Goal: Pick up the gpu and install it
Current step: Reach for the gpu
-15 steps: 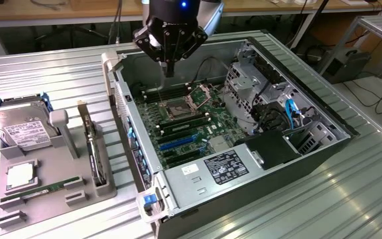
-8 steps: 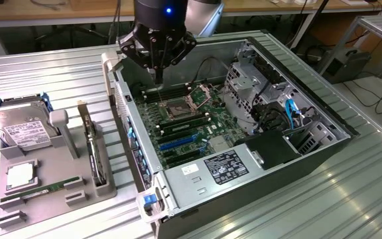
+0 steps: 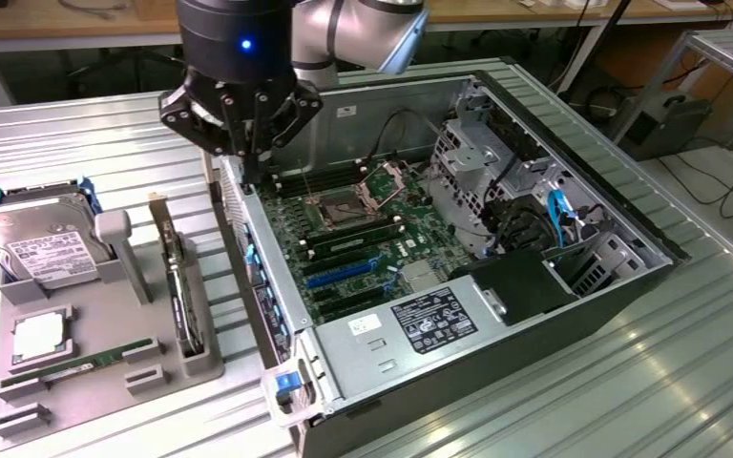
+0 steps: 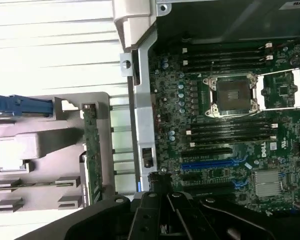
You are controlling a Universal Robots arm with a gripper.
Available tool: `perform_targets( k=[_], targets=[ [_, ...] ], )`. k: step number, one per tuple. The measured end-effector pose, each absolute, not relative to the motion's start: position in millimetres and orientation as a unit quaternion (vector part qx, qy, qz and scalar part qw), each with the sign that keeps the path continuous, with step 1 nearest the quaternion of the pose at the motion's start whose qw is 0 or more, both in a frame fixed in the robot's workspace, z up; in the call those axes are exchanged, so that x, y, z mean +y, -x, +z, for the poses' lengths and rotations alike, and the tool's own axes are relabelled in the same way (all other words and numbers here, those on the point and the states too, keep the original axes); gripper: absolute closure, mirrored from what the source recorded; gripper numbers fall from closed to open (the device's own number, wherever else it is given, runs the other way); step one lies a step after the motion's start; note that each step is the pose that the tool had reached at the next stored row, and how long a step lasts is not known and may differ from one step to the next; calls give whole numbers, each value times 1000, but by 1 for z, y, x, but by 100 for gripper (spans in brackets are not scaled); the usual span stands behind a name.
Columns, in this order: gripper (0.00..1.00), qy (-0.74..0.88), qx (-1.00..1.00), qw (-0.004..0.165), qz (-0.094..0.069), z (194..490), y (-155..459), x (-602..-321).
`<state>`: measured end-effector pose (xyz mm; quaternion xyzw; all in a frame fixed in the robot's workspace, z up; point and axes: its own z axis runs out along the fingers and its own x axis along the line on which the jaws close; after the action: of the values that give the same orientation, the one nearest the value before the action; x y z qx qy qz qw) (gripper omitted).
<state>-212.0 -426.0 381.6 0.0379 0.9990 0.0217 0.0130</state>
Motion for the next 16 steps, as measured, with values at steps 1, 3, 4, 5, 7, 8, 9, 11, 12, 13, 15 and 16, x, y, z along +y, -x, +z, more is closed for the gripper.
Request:
perform_targets(
  k=[1,3,4,5,7,8,9,11,12,13,15,16],
  targets=[
    [89,-38,999,13,22,381,218,-427],
    [89,-38,999,13,22,379,229,-429],
    [89,-38,999,13,22,378,235,-430],
    [89,-38,999,13,22,376,244,-431],
    [89,-38,999,13,22,373,258,-434],
    [89,-38,999,13,22,371,265,-436],
    [89,-38,999,13,22,370,270,-437],
    [89,-38,999,13,22,368,278,-439],
    [89,-38,999,13,22,367,283,-440],
    [89,-38,999,13,22,365,287,-441],
    [89,-38,999,13,22,363,296,-444],
    [89,-38,999,13,22,362,301,-445]
  ],
)
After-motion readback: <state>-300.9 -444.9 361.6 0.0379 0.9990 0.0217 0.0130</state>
